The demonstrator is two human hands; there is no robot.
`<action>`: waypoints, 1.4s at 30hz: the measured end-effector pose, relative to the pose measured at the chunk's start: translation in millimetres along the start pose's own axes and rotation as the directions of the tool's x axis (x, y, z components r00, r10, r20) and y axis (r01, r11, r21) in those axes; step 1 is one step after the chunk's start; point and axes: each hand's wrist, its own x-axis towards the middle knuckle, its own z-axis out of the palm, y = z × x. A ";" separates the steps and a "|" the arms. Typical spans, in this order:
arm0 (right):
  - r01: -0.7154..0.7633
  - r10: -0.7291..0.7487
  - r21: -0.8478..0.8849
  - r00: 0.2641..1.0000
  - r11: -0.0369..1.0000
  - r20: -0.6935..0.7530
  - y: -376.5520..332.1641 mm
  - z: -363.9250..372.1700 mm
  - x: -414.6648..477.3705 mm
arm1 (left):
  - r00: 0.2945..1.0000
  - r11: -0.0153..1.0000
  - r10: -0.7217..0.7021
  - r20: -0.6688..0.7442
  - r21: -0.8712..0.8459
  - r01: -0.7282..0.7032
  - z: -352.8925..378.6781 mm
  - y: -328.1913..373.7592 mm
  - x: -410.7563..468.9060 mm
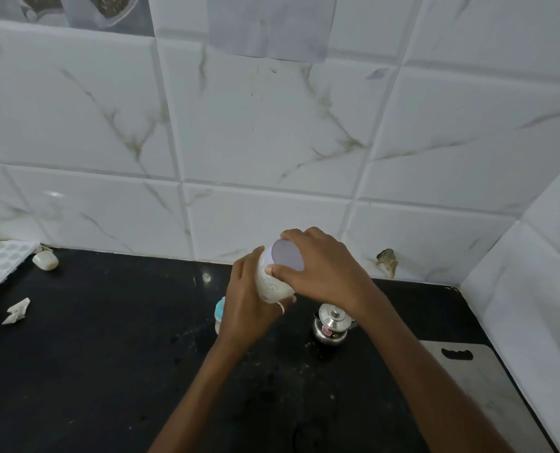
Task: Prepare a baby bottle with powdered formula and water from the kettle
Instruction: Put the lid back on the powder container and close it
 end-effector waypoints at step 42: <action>0.306 -0.290 -0.006 0.907 0.952 0.307 20.4 -36.3 -11.6 | 0.921 0.995 0.097 0.377 -0.066 -0.078 -39.8 4.6 30.0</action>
